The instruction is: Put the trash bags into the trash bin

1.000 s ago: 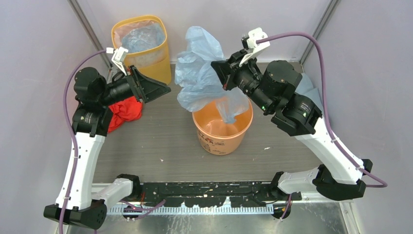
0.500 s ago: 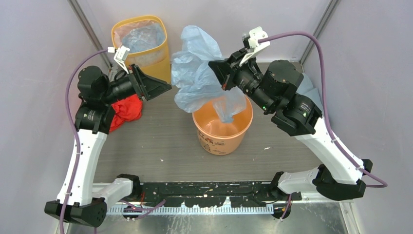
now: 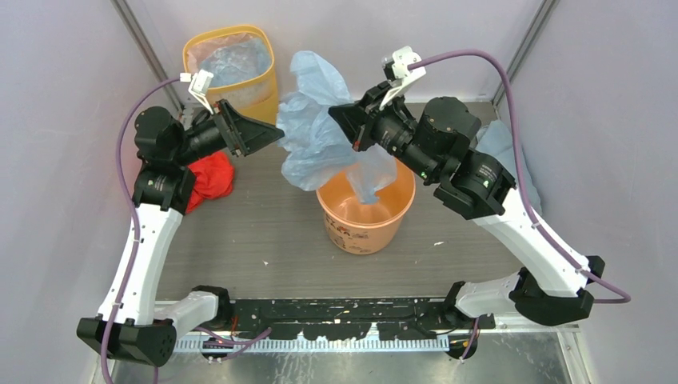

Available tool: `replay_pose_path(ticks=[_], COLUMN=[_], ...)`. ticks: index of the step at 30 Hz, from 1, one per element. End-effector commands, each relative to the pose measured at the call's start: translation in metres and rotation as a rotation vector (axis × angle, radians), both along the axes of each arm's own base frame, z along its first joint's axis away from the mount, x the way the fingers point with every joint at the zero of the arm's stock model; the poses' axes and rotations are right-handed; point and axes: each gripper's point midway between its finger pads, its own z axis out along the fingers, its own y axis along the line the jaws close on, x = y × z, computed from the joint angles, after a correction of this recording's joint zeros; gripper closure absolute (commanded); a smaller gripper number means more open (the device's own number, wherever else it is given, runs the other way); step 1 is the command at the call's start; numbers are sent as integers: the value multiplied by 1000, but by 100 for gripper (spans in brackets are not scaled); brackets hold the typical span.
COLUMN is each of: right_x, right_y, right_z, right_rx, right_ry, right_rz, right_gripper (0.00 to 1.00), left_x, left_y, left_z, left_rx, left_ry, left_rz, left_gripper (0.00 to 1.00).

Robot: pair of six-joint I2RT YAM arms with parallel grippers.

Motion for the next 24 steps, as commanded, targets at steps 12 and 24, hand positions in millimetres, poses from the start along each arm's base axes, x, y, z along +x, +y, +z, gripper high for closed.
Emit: replay_pose_path(ticks=[12, 24], right_x=[-9, -5], right_y=[8, -18], right_z=[20, 19], right_rx=[86, 39], right_ry=[-23, -43], right_rz=[59, -39], right_gripper=[99, 99], left_x=[-11, -30], left_y=[-4, -7], left_z=[26, 31], left_rx=[-51, -41], left_ry=[-103, -104], left_rz=[-49, -117], left_gripper=[58, 100])
